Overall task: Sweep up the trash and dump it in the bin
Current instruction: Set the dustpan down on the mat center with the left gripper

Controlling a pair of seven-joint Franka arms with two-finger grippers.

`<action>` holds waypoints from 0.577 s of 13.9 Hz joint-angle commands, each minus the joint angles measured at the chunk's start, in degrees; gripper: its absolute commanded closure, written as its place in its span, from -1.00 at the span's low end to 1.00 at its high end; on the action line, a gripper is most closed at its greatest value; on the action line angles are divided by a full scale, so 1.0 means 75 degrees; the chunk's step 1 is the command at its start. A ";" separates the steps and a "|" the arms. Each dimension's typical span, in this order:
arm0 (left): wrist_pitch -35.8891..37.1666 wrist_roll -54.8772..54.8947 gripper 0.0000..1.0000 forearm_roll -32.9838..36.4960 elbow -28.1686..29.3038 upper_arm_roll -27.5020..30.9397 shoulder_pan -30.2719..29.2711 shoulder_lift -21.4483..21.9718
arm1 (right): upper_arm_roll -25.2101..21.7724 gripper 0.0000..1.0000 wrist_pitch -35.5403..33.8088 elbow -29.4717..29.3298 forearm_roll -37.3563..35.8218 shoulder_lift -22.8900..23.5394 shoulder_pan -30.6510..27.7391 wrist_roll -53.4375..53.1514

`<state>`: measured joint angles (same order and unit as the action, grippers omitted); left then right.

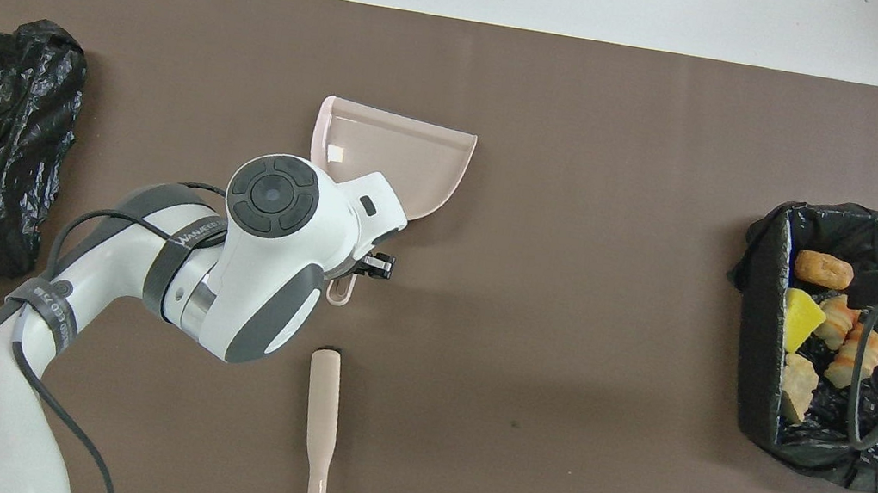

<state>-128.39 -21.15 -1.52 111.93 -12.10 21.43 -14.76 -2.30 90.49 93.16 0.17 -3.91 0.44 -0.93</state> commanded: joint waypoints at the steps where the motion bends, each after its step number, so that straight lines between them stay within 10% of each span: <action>1: -0.0283 -0.0192 0.65 -0.0113 0.0311 0.0160 0.0154 0.0245 | 0.0002 -1.00 0.0052 0.0176 0.0012 -0.0158 -0.0012 0.0206; 3: -0.0330 -0.0215 -0.99 -0.0113 0.0299 0.0160 0.0131 0.0233 | 0.0002 -1.00 0.0052 0.0177 0.0012 -0.0158 -0.0012 0.0206; 8: 0.0148 -0.0051 -1.00 -0.0113 0.0148 0.0242 -0.0324 0.0501 | 0.0002 -1.00 0.0052 0.0176 0.0012 -0.0158 -0.0012 0.0206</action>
<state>-129.34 -22.26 -1.53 112.12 -11.00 21.23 -14.25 -2.30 90.49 93.16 0.17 -3.91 0.44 -0.93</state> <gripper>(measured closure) 0.070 0.000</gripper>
